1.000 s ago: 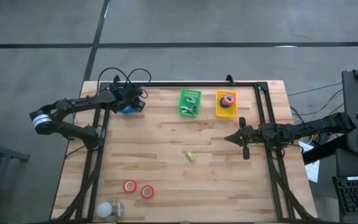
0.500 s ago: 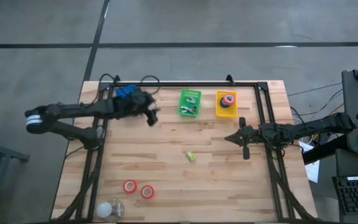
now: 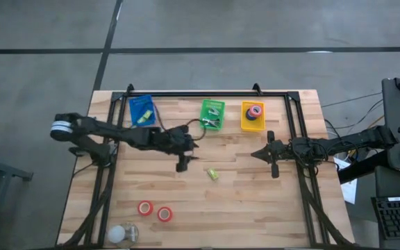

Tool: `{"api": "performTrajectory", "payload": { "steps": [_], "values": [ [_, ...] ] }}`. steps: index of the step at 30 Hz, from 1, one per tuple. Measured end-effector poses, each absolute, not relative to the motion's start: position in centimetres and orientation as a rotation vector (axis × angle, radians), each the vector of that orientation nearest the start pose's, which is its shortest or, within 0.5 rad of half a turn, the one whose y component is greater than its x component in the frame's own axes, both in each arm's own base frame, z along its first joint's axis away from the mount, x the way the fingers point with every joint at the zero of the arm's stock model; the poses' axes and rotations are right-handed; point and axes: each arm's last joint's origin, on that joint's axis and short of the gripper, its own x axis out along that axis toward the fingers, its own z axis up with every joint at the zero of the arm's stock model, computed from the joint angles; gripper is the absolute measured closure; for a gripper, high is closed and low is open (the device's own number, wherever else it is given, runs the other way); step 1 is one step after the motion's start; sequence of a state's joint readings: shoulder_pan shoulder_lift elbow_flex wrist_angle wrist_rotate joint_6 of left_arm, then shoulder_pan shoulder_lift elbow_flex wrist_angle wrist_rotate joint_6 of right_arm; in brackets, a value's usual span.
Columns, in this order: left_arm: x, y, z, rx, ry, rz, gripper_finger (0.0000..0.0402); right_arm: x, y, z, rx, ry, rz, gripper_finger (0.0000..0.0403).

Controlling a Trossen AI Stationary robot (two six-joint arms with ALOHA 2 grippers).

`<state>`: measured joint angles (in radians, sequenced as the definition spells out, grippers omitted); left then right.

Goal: Pick and place Stapler, Stapler remover, tape
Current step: Put the green stapler pin box into the blue basket

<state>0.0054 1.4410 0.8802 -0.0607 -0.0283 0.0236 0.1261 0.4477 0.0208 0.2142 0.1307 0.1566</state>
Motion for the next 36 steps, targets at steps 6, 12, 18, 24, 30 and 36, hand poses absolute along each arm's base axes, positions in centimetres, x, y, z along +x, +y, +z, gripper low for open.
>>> {"api": "performTrajectory", "payload": {
  "steps": [6,12,18,24,30,36],
  "values": [
    [33.7,-0.9,22.0,0.140,0.662,-0.040,0.0165,12.4,1.2,15.1,0.129,0.210,-0.021,0.0394],
    [35.7,-1.2,20.6,0.192,0.824,-0.083,0.0165,12.4,1.2,15.1,0.129,0.210,-0.021,0.0394],
    [38.8,-2.9,19.4,0.287,0.868,-0.169,0.0165,12.4,1.2,15.1,0.129,0.210,-0.021,0.0394],
    [41.5,-4.2,18.7,0.388,0.903,-0.232,0.0165,12.4,1.2,15.1,0.129,0.210,-0.020,0.0394],
    [42.1,-4.6,16.9,0.405,0.983,-0.269,0.0165,12.4,1.2,15.1,0.129,0.210,-0.021,0.0394],
    [42.5,-4.7,16.2,0.445,0.962,-0.252,0.0165,12.4,1.2,15.1,0.129,0.210,-0.021,0.0394]
  ]
}}
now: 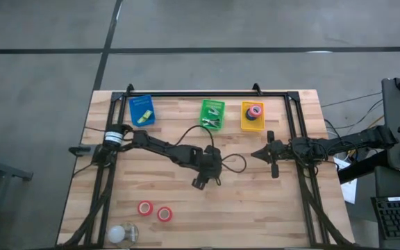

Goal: Pick and place Stapler, Stapler remover, tape
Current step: Put the green stapler pin box into the blue basket

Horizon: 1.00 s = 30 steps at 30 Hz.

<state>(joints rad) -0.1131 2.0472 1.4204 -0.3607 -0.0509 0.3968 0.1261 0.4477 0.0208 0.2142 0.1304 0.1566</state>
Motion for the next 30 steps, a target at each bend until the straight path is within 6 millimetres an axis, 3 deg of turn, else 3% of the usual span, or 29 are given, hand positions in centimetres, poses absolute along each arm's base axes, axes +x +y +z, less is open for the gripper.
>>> {"api": "performTrajectory", "payload": {
  "steps": [13,17,24,30],
  "values": [
    [42.9,-4.7,14.7,0.384,0.986,-0.241,0.0174,12.4,1.2,15.1,0.129,0.210,-0.020,0.0394],
    [42.8,-4.8,15.1,0.341,0.988,-0.220,0.0207,12.4,1.2,15.1,0.129,0.210,-0.021,0.0394],
    [42.5,-4.6,15.6,0.317,0.999,-0.204,0.0300,12.4,1.2,15.1,0.129,0.210,-0.021,0.0394],
    [41.8,-4.2,15.8,0.293,1.069,-0.190,0.0307,12.4,1.2,15.1,0.129,0.210,-0.021,0.0394]
  ]
}}
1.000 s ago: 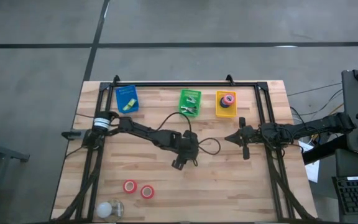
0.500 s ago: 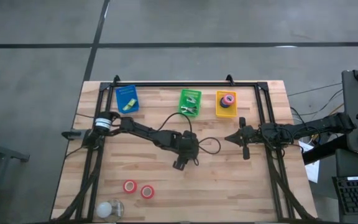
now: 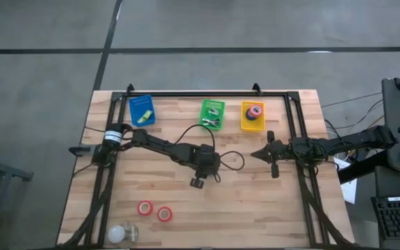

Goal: Pick and place Stapler, Stapler remover, tape
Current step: Put the green stapler pin box into the blue basket

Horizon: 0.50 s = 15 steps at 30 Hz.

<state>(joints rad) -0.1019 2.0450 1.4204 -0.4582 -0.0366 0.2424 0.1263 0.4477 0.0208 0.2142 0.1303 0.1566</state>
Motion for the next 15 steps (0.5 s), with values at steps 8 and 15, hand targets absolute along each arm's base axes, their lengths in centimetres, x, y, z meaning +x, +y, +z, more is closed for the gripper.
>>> {"api": "performTrajectory", "payload": {
  "steps": [8,15],
  "values": [
    [39.3,-2.2,18.3,0.291,1.184,-0.048,0.0291,12.4,1.2,15.1,0.129,0.210,-0.021,0.0394],
    [34.1,0.8,21.7,0.309,1.212,0.184,0.0293,12.4,1.2,15.1,0.129,0.210,-0.021,0.0394]
  ]
}}
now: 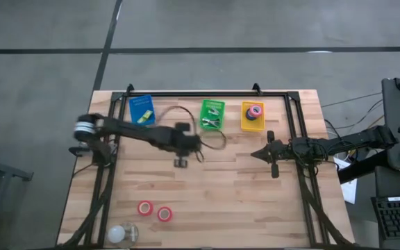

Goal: Pick and place Stapler, Stapler remover, tape
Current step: Put the green stapler pin box into the blue basket

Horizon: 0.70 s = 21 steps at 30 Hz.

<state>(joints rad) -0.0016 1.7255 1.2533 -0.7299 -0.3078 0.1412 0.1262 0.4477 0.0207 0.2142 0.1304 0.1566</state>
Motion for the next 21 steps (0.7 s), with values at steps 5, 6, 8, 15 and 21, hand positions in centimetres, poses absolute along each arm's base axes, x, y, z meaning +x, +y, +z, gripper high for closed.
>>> {"api": "performTrajectory", "payload": {
  "steps": [5,6,8,15,21],
  "values": [
    [28.2,4.3,23.5,0.249,1.163,0.462,0.0288,12.4,1.2,15.1,0.129,0.210,-0.021,0.0394],
    [27.0,5.0,23.5,0.217,1.155,0.518,0.0288,12.4,1.2,15.1,0.129,0.210,-0.021,0.0394],
    [24.4,6.5,23.6,0.139,1.132,0.638,0.0288,12.4,1.2,15.1,0.129,0.210,-0.021,0.0394],
    [17.3,10.7,23.2,-0.195,0.966,1.060,0.0287,12.4,1.2,15.1,0.129,0.210,-0.020,0.0394],
    [15.1,13.1,22.8,-0.349,0.859,1.057,0.0285,12.4,1.2,15.1,0.129,0.210,-0.021,0.0394]
  ]
}}
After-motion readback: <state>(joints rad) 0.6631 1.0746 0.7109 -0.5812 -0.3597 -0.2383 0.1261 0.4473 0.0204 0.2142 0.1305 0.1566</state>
